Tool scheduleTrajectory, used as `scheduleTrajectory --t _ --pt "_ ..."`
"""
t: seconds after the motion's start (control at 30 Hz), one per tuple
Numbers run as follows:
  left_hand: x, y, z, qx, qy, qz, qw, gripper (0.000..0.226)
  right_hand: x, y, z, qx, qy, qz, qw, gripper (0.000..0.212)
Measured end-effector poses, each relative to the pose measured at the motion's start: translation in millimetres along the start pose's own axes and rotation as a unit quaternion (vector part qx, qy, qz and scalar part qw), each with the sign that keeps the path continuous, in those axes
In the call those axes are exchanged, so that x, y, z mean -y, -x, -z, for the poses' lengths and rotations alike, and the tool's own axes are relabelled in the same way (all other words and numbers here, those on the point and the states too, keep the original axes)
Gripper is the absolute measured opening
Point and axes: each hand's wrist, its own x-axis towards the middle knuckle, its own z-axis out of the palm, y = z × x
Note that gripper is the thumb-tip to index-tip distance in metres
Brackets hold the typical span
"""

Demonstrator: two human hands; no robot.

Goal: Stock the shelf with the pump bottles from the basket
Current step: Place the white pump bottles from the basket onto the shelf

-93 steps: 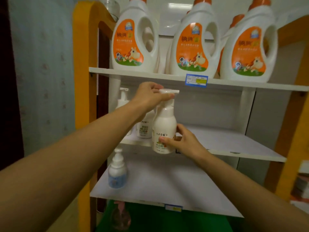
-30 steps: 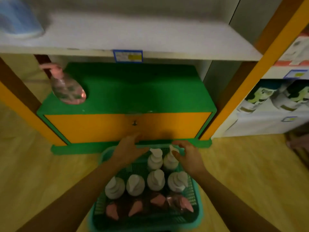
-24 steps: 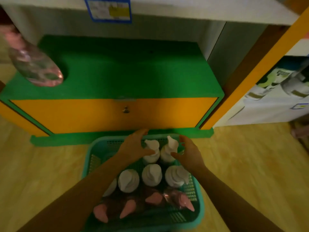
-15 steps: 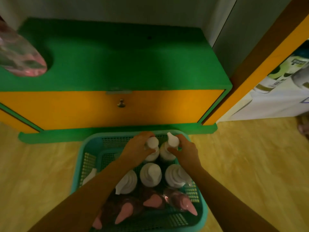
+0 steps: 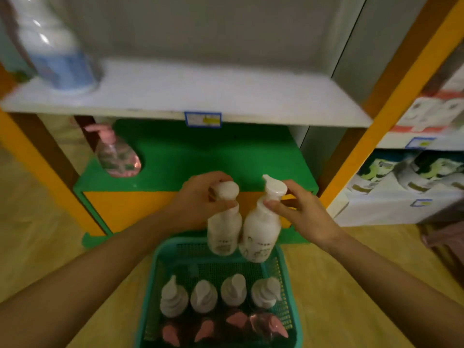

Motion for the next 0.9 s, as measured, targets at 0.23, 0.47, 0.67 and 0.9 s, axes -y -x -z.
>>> scheduleTrajectory --t 0.23,0.47,0.67,0.9 --pt "-129 18 113 -0.032 -0.081 -0.07 0.994 0.026 149 18 56 -0.028 0.054 0.095 0.994 0.029" --pt "-237 18 224 -0.115 -0.105 -0.095 0.983 0.027 291 11 116 -0.052 0.088 0.13 0.986 0.033" --pt "-308 -1 296 -0.164 -0.096 -0.086 0.978 0.034 388 -27 161 -0.108 0.051 0.141 0.983 0.039" --pt "-339 -38 326 -0.171 -0.096 -0.079 0.977 0.037 416 -94 177 -0.183 0.045 0.133 0.973 0.038"
